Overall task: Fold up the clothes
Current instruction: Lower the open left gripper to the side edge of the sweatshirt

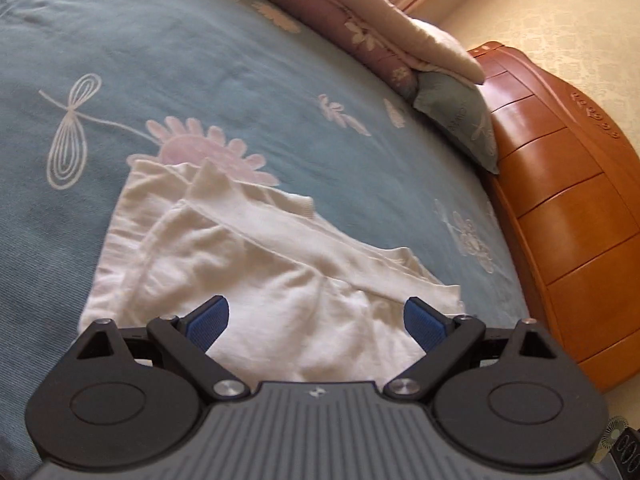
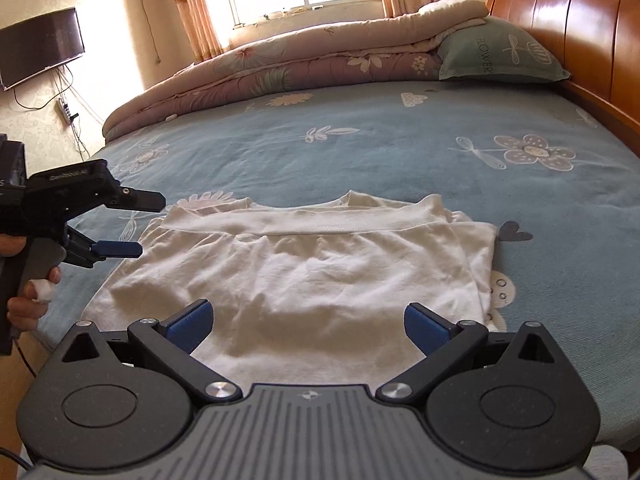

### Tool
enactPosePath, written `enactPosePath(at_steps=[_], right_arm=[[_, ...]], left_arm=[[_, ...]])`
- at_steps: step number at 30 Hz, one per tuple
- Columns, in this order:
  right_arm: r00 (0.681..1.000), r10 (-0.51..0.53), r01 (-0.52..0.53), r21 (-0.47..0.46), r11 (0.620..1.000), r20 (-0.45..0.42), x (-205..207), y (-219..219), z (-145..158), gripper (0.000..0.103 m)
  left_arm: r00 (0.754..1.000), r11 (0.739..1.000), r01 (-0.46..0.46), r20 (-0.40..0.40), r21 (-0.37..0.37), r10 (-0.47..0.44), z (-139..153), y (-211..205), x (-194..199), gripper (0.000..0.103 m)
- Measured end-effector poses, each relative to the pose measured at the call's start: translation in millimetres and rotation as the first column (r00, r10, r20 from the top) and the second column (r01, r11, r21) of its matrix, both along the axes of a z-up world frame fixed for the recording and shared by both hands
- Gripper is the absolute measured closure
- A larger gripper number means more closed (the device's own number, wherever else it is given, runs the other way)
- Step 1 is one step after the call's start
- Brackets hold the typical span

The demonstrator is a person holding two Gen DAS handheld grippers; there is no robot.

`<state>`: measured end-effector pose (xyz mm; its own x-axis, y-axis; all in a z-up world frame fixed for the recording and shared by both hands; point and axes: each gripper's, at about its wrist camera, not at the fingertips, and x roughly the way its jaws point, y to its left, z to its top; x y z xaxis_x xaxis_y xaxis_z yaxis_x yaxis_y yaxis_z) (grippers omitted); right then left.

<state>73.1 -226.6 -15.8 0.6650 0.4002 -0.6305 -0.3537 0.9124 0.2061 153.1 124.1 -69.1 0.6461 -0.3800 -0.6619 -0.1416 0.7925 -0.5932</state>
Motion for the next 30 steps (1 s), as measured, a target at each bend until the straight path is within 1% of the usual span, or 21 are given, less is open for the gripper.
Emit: enactPosePath(at_steps=[1,2,3,6,9,11,13,14,17,18,20,23,25,28,30], right_arm=[[1.0,-0.004,0.004,-0.011,1.0,-0.006,3.3,1.6,-2.5,0.0],[1.0,-0.011,0.011,-0.021,1.0,-0.011,6.8,2.9,-5.0,0.0],[1.0,-0.022,0.021,-0.02,1.0,-0.021,11.3,3.6,-7.3,0.0],[0.998,-0.031,0.032,0.017,0.999,-0.058,24.5,7.5,-13.1,0.0],[0.997,-0.023,0.026,0.032,0.999,-0.073,35.2,17.8,-17.3,0.0],[0.997,-0.018,0.02,0.036,0.999,-0.073,39.1,26.9,-19.0,0.0],[0.997,-0.002,0.006,0.054,0.999,-0.073,41.0,33.9,-19.6,0.0],[0.997,0.013,-0.008,0.067,0.998,-0.07,41.2,36.5,-19.1,0.0],[0.995,0.077,-0.07,0.103,0.992,-0.061,39.9,44.5,-16.0,0.0],[0.993,0.098,-0.092,0.108,0.99,-0.06,39.6,48.6,-15.3,0.0],[0.989,0.139,-0.132,0.113,0.985,-0.055,39.1,57.8,-13.5,0.0],[0.976,0.212,-0.206,0.12,0.971,-0.045,42.0,78.4,-10.3,0.0],[0.961,0.274,-0.268,0.119,0.956,-0.038,48.2,101.2,-7.6,0.0],[0.931,0.363,-0.358,0.119,0.926,-0.027,57.2,135.7,-4.6,0.0],[0.91,0.413,-0.407,0.127,0.905,-0.025,62.6,161.1,-9.5,0.0]], left_arm=[[1.0,1.0,-0.003,-0.027,-0.007,0.003,-9.1,5.3,2.1,0.009],[0.999,1.0,0.003,-0.036,-0.024,-0.004,-15.7,10.2,2.7,0.01],[1.0,0.999,0.013,-0.024,-0.042,-0.014,-15.7,14.5,1.6,0.01],[1.0,0.998,0.019,0.012,-0.055,-0.019,-2.5,27.8,-1.4,0.01],[0.998,0.995,0.017,0.061,-0.102,-0.01,10.4,43.1,3.4,0.01],[0.998,0.991,0.047,0.056,-0.125,-0.04,9.6,45.4,15.8,0.01],[0.996,0.989,0.083,0.033,-0.12,-0.079,3.4,41.5,29.7,0.01],[0.995,0.989,0.099,0.016,-0.106,-0.097,-1.3,38.9,37.0,0.01],[0.994,0.995,0.101,-0.037,-0.009,-0.101,-18.8,36.6,57.8,0.011],[0.994,0.995,0.1,-0.036,-0.014,-0.101,-21.0,38.9,61.2,0.01],[0.993,0.993,0.112,-0.039,-0.024,-0.112,-14.6,42.4,63.4,0.01],[0.993,0.993,0.119,0.009,-0.023,-0.119,-0.5,50.7,55.3,0.009],[0.993,0.993,0.113,0.017,-0.04,-0.113,5.2,60.2,49.9,0.009],[0.995,0.994,0.099,0.021,-0.047,-0.098,10.9,74.7,41.0,0.009],[0.996,0.995,0.09,0.015,-0.043,-0.089,11.6,83.4,35.9,0.009]])
